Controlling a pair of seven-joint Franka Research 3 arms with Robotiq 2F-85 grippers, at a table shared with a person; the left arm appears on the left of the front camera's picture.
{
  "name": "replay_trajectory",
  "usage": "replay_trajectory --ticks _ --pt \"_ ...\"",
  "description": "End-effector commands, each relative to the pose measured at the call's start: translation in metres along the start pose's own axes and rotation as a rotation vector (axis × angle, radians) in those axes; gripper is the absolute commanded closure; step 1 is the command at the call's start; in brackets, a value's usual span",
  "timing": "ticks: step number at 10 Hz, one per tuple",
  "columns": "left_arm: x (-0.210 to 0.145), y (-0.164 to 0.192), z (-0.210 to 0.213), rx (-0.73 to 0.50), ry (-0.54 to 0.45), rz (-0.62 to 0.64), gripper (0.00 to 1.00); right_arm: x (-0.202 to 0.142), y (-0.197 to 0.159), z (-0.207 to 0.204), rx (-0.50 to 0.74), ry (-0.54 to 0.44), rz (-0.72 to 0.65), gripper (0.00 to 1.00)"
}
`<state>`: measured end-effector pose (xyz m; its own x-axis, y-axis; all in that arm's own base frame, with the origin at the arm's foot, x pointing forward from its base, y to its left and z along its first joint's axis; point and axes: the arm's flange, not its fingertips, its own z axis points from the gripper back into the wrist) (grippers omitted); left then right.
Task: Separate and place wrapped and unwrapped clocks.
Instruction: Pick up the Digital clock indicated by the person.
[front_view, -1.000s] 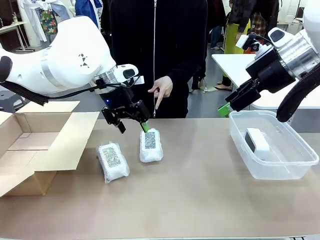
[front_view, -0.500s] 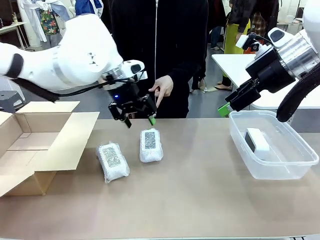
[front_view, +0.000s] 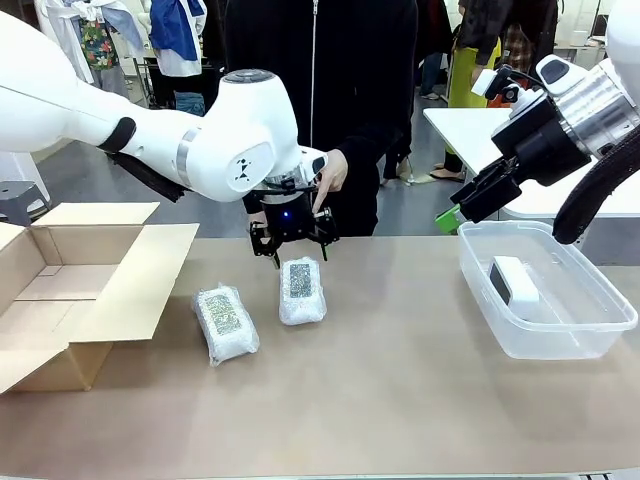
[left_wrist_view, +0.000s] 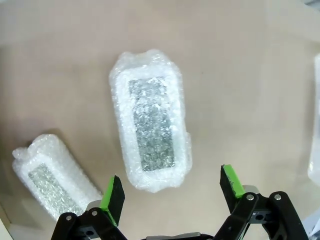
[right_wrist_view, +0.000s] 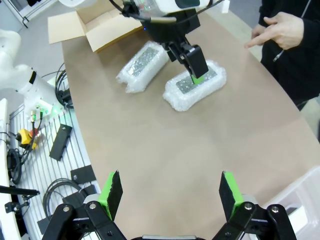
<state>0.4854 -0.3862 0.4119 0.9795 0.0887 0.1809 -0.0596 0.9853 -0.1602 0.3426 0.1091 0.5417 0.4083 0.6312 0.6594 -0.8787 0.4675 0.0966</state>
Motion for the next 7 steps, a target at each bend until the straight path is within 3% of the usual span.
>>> replay_trajectory --ticks 1,4,7 --pt "0.000 -0.008 -0.006 0.071 0.002 0.053 0.00 -0.001 0.000 0.000 0.005 0.013 0.002 0.00" --pt "0.019 0.001 -0.027 0.078 0.049 0.097 0.00 -0.001 0.000 0.000 0.005 0.013 0.002 0.00" --pt "0.029 -0.003 -0.041 0.098 0.030 0.056 0.00 -0.001 0.000 0.000 0.005 0.013 0.002 0.00"
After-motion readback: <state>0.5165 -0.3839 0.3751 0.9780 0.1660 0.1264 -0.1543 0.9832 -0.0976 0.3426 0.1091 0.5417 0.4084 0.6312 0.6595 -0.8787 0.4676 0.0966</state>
